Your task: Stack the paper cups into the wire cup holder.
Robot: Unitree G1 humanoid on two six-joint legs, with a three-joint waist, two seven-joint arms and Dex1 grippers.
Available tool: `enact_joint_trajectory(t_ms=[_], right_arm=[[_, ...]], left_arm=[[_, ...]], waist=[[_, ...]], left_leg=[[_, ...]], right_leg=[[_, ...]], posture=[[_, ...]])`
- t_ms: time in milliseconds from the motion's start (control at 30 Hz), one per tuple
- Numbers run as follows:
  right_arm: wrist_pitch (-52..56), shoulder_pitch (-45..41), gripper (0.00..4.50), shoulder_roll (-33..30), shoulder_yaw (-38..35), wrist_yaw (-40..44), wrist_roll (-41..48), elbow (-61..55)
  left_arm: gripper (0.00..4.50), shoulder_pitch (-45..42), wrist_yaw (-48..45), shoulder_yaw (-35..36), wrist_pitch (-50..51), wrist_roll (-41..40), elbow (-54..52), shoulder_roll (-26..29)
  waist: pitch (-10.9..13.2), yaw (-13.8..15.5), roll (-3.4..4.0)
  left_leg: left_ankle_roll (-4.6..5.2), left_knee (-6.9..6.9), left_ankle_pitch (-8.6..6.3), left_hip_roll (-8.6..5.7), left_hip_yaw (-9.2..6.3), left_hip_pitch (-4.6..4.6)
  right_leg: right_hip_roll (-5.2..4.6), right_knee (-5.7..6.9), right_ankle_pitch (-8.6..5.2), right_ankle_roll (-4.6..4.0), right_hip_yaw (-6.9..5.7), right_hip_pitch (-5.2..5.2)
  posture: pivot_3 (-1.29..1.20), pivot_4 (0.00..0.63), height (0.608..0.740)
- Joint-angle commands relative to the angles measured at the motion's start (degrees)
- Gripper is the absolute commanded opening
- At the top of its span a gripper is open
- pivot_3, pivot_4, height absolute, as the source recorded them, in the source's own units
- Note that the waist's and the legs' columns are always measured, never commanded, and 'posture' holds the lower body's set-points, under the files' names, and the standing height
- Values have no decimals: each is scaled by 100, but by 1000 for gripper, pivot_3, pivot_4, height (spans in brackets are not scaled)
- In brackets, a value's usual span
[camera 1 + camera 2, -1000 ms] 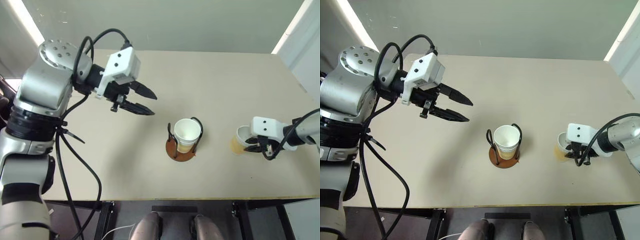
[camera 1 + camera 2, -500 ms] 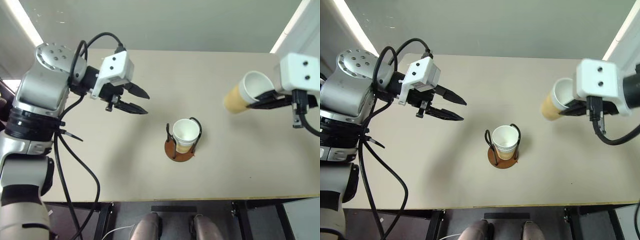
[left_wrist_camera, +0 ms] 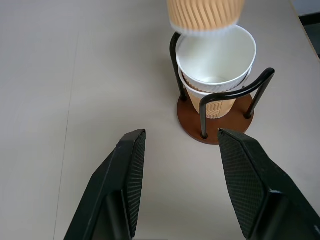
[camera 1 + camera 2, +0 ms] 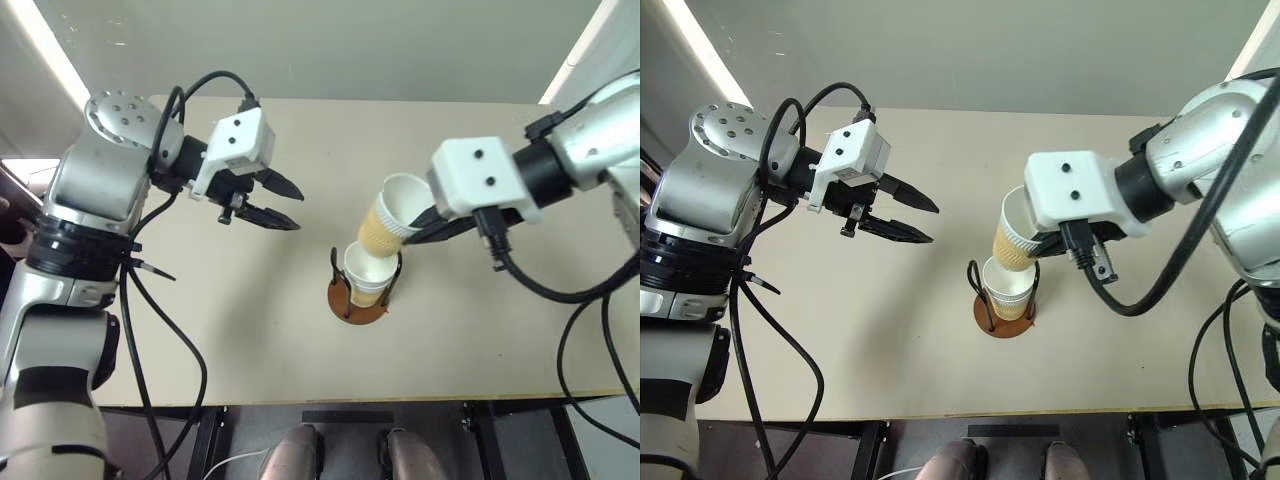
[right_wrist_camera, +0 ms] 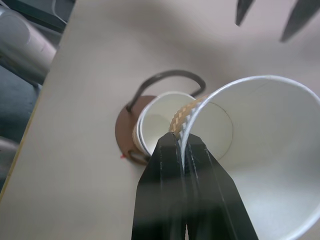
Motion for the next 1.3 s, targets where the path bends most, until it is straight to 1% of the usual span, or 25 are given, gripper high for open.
enact_joint_trajectory(t_ms=[33,367,600,700,867,933,967,1000,1067,1167,1200,1300], right_arm=[[-96,-108,10,89,17,29,-77,-64],[-306,299,10,137,291,34,-382,-114],[-651,384,10,181,452,6,-796,134],[-593,357,592,251,395,28,-783,169],[-341,260,2328,402,193,-44,-621,205],[-142,242,3053,506,31,-209,-514,220],[21,234,3373,554,-109,-290,-395,219],[143,231,3822,583,-208,-342,-311,205],[687,259,4476,532,-669,-447,71,182],[1211,407,4476,365,-1184,-607,462,132],[1393,635,4476,258,-1593,-762,578,214],[1726,1199,4476,45,-2407,-1201,771,442]], left_arm=[[2422,-72,-56,203,-16,-2,-130,46],[2422,-101,-45,202,-21,19,-112,20],[2422,-130,-21,176,-24,47,-109,-36],[2422,-120,-19,171,-50,85,-112,-34],[2422,-96,-11,187,-28,85,-161,-23],[2422,-82,-6,198,-14,76,-191,-12],[2422,-74,-4,203,-3,71,-209,-5],[2422,-65,-2,208,8,65,-228,2],[2422,-31,41,236,77,48,-266,20],[2422,58,76,279,143,29,-340,83],[2422,119,135,314,210,14,-395,104],[2422,276,291,446,436,-87,-581,136]], waist=[[0,0,0],[0,-3,0],[0,-3,0],[0,-7,0],[0,-12,0],[0,-12,0],[0,-12,0],[0,-12,0],[0,-7,0],[0,-2,0],[0,-3,0],[0,19,-2]], left_leg=[[0,1,0,0,0,0],[0,1,0,1,0,-2],[0,1,0,0,0,-2],[0,1,0,0,0,-2],[0,-1,0,1,0,-3],[0,0,0,0,0,-3],[0,0,0,0,0,-3],[0,0,0,0,0,-3],[0,0,0,0,-1,-4],[0,1,0,-2,-1,-11],[0,0,0,-2,-1,-11],[-1,1,0,-1,-3,-10]], right_leg=[[-1,-1,0,0,0,0],[0,1,0,-1,0,0],[-1,0,0,-1,0,1],[-1,0,0,-1,0,0],[0,0,-1,-1,0,-1],[-1,-1,0,-1,0,0],[-1,-2,0,-1,0,0],[-1,-1,0,-1,0,-1],[0,-1,-1,-2,-1,-1],[-1,-5,-1,-2,-1,-1],[-1,-6,-1,-2,-1,-1],[0,-6,-2,-3,-4,4]], posture=[[0,150,740],[0,150,740],[0,150,740],[0,150,740],[0,150,740],[0,150,740],[0,150,740],[0,150,740],[0,150,740],[0,150,740],[0,150,740],[0,150,740]])
